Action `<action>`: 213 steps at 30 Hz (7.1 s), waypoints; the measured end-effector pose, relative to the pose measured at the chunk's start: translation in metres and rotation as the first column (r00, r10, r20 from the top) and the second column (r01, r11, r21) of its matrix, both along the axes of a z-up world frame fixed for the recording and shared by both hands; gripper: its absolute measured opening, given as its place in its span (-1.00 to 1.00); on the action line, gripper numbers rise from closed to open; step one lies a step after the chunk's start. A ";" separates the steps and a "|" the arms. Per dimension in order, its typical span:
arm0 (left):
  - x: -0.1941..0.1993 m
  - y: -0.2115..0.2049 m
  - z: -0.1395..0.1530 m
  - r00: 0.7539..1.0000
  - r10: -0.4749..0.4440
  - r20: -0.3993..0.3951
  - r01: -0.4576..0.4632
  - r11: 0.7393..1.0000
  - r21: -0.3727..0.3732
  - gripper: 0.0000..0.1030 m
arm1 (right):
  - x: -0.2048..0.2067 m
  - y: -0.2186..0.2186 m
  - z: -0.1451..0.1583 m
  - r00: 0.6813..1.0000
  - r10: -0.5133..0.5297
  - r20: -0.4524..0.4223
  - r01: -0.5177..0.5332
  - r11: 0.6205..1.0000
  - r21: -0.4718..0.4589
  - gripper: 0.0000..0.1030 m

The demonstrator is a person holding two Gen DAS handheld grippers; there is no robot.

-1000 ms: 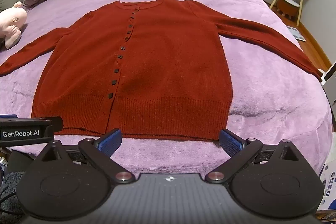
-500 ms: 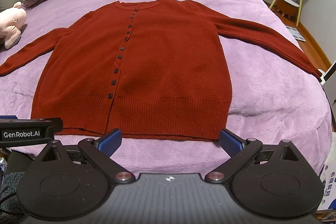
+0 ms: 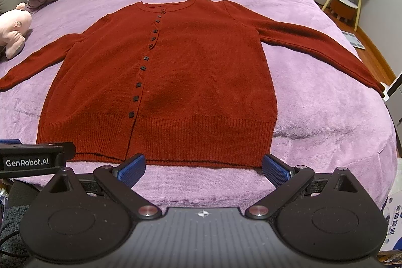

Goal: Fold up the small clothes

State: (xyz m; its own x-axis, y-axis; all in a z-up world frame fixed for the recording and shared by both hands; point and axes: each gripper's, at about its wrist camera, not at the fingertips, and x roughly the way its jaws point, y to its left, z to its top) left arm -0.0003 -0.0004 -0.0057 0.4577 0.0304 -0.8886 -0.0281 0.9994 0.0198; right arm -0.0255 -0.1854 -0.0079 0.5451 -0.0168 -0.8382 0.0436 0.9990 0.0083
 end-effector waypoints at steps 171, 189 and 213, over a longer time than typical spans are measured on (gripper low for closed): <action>0.283 0.059 -0.097 0.992 0.116 -0.058 -0.126 0.747 -0.653 -0.76 | 0.189 -0.137 -0.120 0.966 -0.209 0.151 0.046 0.717 0.696 -0.67; 0.340 0.110 -0.059 0.979 0.118 0.165 -0.052 0.933 -0.357 -0.76 | 0.271 -0.145 -0.110 0.926 -0.351 0.137 0.189 0.746 0.638 -0.19; 0.338 0.097 -0.072 0.993 0.040 0.112 -0.003 0.948 -0.317 -0.45 | 0.299 -0.125 -0.078 0.935 -0.190 0.299 0.170 0.981 0.092 -0.81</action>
State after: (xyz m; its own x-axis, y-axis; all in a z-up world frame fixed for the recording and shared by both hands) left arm 0.3379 0.0969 -0.0774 0.5600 -0.2320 -0.7953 -0.0330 0.9530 -0.3013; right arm 0.2730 -0.3107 -0.0856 0.7676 -0.0904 -0.6345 0.2077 0.9717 0.1128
